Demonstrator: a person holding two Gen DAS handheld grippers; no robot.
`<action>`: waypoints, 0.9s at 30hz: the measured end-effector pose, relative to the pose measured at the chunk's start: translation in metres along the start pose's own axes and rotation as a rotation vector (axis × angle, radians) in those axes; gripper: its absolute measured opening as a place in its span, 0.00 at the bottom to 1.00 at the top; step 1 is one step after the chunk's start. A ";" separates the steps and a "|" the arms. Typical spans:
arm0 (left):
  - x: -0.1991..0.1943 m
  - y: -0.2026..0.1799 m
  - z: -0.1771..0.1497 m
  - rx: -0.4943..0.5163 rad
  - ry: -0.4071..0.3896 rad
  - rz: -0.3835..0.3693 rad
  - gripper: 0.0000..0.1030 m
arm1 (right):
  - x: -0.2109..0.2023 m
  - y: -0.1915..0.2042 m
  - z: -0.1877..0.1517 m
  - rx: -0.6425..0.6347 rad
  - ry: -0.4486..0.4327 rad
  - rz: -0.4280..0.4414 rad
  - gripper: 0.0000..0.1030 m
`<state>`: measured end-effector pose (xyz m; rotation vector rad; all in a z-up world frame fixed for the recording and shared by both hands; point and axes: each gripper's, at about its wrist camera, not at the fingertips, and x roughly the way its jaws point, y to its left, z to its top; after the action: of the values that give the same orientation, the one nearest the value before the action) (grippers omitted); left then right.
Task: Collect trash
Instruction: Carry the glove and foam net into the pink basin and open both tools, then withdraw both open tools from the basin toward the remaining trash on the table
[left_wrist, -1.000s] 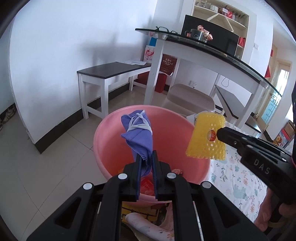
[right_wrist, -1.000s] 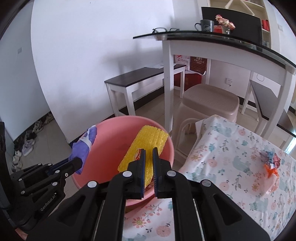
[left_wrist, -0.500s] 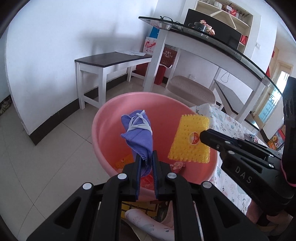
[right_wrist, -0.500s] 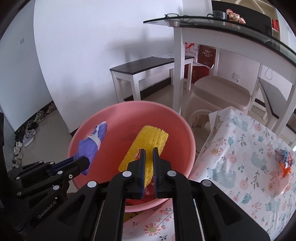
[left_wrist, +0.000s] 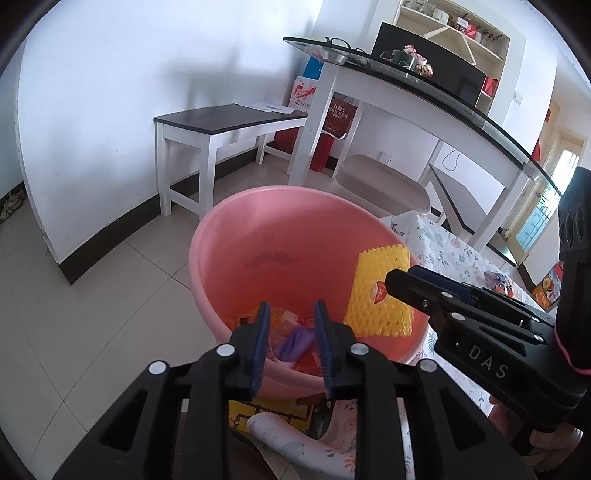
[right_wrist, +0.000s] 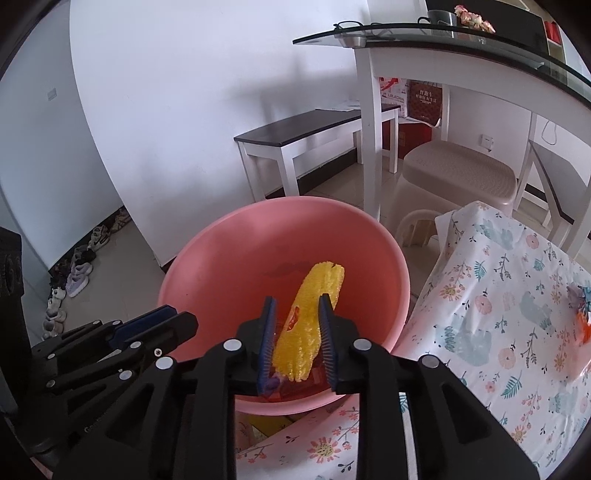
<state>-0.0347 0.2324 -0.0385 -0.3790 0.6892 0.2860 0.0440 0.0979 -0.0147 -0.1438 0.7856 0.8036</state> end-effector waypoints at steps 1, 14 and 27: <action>-0.001 -0.001 0.000 0.002 -0.002 0.001 0.25 | -0.001 0.000 0.000 -0.002 0.000 0.008 0.27; -0.019 -0.006 0.001 0.013 -0.032 0.018 0.30 | -0.005 -0.003 -0.013 0.011 0.067 0.098 0.32; -0.033 -0.011 0.000 0.028 -0.048 0.025 0.30 | -0.025 -0.008 -0.034 0.023 0.100 0.111 0.32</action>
<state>-0.0548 0.2181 -0.0138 -0.3365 0.6507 0.3077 0.0190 0.0644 -0.0231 -0.1210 0.9028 0.8967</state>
